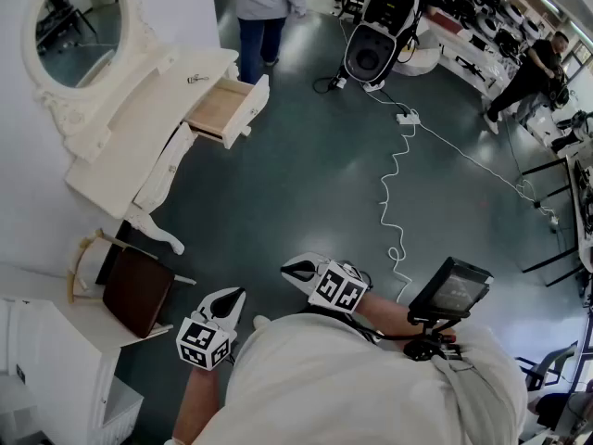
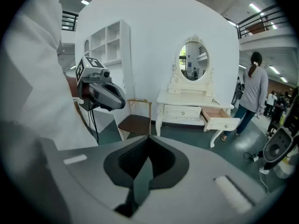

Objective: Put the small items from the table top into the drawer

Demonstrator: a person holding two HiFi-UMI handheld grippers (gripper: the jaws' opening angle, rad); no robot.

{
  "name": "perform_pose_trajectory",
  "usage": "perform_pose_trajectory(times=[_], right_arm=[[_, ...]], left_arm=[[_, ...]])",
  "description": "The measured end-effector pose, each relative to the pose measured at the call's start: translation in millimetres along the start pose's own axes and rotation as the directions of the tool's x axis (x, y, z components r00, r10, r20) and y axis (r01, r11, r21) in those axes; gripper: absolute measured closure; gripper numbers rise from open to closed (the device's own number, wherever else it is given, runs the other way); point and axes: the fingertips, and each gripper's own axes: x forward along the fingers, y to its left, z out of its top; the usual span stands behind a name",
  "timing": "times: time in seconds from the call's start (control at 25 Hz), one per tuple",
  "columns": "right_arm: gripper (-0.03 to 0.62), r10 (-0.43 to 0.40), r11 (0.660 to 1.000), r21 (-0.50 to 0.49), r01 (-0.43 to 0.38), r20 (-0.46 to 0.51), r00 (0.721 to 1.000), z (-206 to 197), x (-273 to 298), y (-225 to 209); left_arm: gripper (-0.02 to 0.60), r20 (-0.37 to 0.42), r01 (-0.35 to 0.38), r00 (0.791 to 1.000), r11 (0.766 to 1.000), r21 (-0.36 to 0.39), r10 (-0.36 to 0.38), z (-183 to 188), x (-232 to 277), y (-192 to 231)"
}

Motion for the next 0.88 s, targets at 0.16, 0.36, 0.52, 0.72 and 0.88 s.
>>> perform_pose_trajectory(times=[0.16,0.36,0.52,0.72,0.88], right_arm=[[0.594,-0.03,0.999,0.012,0.03,0.002,1.0,13.8,21.2,13.9],[0.594,-0.061,0.997,0.034,0.062,-0.016,0.998,8.8,18.2,14.4],[0.594,-0.071,0.996,0.054,0.072,-0.024,0.997,1.0,12.1,0.9],[0.594,-0.045,0.998,0.054,0.043,0.024,0.999,-2.2,7.2,-42.7],[0.591,-0.046,0.998,0.034,0.044,0.064,0.997,-4.3,-1.3,-107.8]], left_arm=[[0.581,0.001,0.028,1.0,0.999,0.03,-0.028,-7.8,-19.2,18.8],[0.581,0.022,0.048,0.999,0.999,0.022,-0.048,-10.2,-18.9,24.3],[0.581,0.025,0.061,0.998,0.998,0.024,-0.061,-1.4,-4.1,23.1],[0.581,0.027,0.024,0.999,0.999,0.026,-0.025,26.1,30.7,30.9],[0.581,0.027,-0.006,1.0,1.0,0.027,0.005,58.5,81.4,41.2]])
